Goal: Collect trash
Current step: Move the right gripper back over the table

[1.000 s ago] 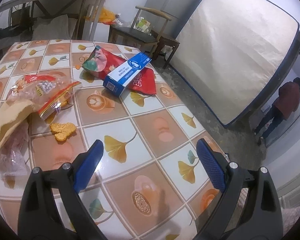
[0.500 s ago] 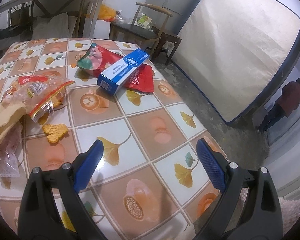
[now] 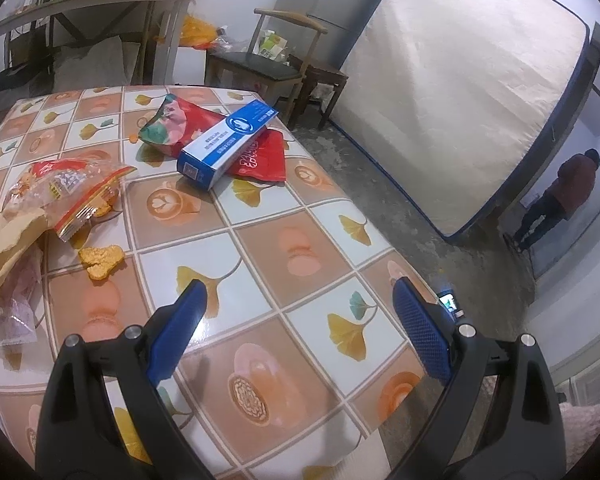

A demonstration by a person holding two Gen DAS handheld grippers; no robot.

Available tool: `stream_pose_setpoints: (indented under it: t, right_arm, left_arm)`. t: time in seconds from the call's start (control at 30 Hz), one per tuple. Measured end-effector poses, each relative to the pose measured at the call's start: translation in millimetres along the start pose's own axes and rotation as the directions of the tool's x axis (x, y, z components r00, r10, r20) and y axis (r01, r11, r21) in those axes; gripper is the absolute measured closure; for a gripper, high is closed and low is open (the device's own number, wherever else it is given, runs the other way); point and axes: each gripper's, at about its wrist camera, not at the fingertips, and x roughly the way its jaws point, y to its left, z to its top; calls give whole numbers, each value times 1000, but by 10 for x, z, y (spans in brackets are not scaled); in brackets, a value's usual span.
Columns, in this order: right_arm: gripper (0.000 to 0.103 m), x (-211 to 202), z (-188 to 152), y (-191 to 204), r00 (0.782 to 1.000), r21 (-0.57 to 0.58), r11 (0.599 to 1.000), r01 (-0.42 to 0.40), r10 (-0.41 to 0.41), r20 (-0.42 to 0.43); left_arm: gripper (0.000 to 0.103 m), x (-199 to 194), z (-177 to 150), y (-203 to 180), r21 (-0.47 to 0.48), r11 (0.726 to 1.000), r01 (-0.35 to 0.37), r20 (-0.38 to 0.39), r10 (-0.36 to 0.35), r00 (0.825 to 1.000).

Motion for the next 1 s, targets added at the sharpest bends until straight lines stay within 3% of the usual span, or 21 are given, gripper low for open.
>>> stream_pose_setpoints:
  t: [0.13, 0.23, 0.4, 0.43, 0.5, 0.6, 0.63, 0.67, 0.73, 0.8, 0.83, 0.9, 0.97, 1.0]
  right_arm:
    - [31, -475, -302, -143, 992, 87, 995, -42, 32, 118]
    - [31, -877, -456, -200, 973, 167, 982, -89, 50, 227]
    - [31, -1735, -741, -323, 900, 278, 941, -193, 56, 433]
    - [30, -1930, -794, -297, 876, 286, 931, -227, 67, 478]
    - [19, -2441, -944, -134, 817, 276, 916, -292, 88, 570]
    - [6, -3073, -1052, 250, 699, 190, 903, -385, 151, 699]
    - [6, -3312, -1077, 477, 647, 128, 903, -411, 189, 739]
    - [6, -3447, -1066, 685, 612, 76, 900, -429, 228, 757]
    - [6, -3623, -988, 1159, 573, -30, 891, -453, 316, 756]
    - [6, -3653, -847, 1595, 561, -113, 862, -493, 415, 716]
    - [6, -3645, -763, 1840, 572, -147, 848, -510, 461, 678]
    - [6, -3614, -591, 2357, 599, -212, 822, -528, 538, 593]
    - [6, -3579, -428, 2820, 657, -238, 835, -496, 540, 526]
    - [6, -3608, -423, 2984, 669, -246, 837, -489, 541, 510]
  left_arm:
    - [13, -85, -41, 20, 8, 1000, -3, 14, 3, 1000]
    - [13, -150, -64, 61, 12, 1000, -8, 28, 7, 1000]
    - [13, -283, -129, 136, 37, 999, -36, 52, 34, 998]
    - [13, -304, -143, 152, 43, 998, -44, 55, 42, 998]
    - [13, -358, -189, 189, 59, 996, -65, 61, 61, 996]
    - [13, -410, -286, 316, 81, 988, -134, 50, 130, 990]
    - [13, -420, -320, 352, 86, 983, -160, 46, 157, 987]
    - [13, -430, -363, 403, 92, 976, -196, 44, 193, 980]
    - [13, -445, -473, 533, 123, 939, -320, 60, 315, 947]
    - [13, -452, -553, 669, 144, 906, -399, 62, 394, 917]
    - [13, -459, -585, 731, 142, 898, -416, 57, 413, 909]
    - [13, -458, -621, 869, 126, 884, -451, 43, 449, 893]
    - [13, -428, -637, 1042, 99, 865, -491, 7, 493, 870]
    - [13, -425, -649, 1115, 86, 855, -512, -8, 514, 858]
